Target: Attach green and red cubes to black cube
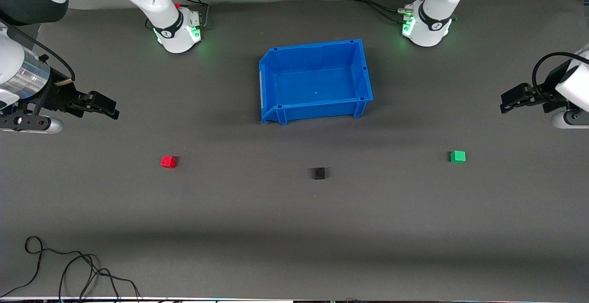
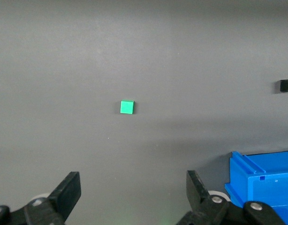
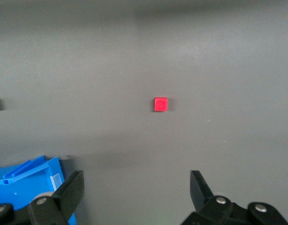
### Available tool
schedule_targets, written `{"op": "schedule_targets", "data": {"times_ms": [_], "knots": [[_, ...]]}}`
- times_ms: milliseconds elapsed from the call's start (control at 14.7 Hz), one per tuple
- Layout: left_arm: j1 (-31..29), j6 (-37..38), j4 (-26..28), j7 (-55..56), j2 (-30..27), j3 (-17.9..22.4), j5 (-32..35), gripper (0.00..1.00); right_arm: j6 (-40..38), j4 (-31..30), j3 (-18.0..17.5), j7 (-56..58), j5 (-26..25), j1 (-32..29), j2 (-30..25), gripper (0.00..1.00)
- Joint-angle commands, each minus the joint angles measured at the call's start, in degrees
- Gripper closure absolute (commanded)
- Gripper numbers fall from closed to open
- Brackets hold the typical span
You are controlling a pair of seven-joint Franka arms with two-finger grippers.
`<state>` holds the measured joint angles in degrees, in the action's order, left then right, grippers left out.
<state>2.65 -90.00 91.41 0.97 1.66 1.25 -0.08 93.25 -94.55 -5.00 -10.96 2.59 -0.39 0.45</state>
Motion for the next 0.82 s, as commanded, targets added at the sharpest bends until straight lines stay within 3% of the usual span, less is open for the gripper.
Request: {"op": "schedule_targets", "data": {"times_ms": [0,409,749], "knots": [[0.0,2.5,-2.5,0.1,1.0,-0.1,0.9,0.00,-0.4,0.7,-0.4,-0.3,-1.3,0.0,0.3,0.00],[-0.2,7.6,-4.7,4.3,3.2,0.2,0.6,0.00,-0.4,0.6,-0.4,-0.3,-1.3,0.0,0.3,0.00],[-0.1,6.6,-4.4,32.0,4.5,0.2,0.3,0.00,-0.4,0.6,-0.4,-0.3,-1.3,0.0,0.3,0.00]]}}
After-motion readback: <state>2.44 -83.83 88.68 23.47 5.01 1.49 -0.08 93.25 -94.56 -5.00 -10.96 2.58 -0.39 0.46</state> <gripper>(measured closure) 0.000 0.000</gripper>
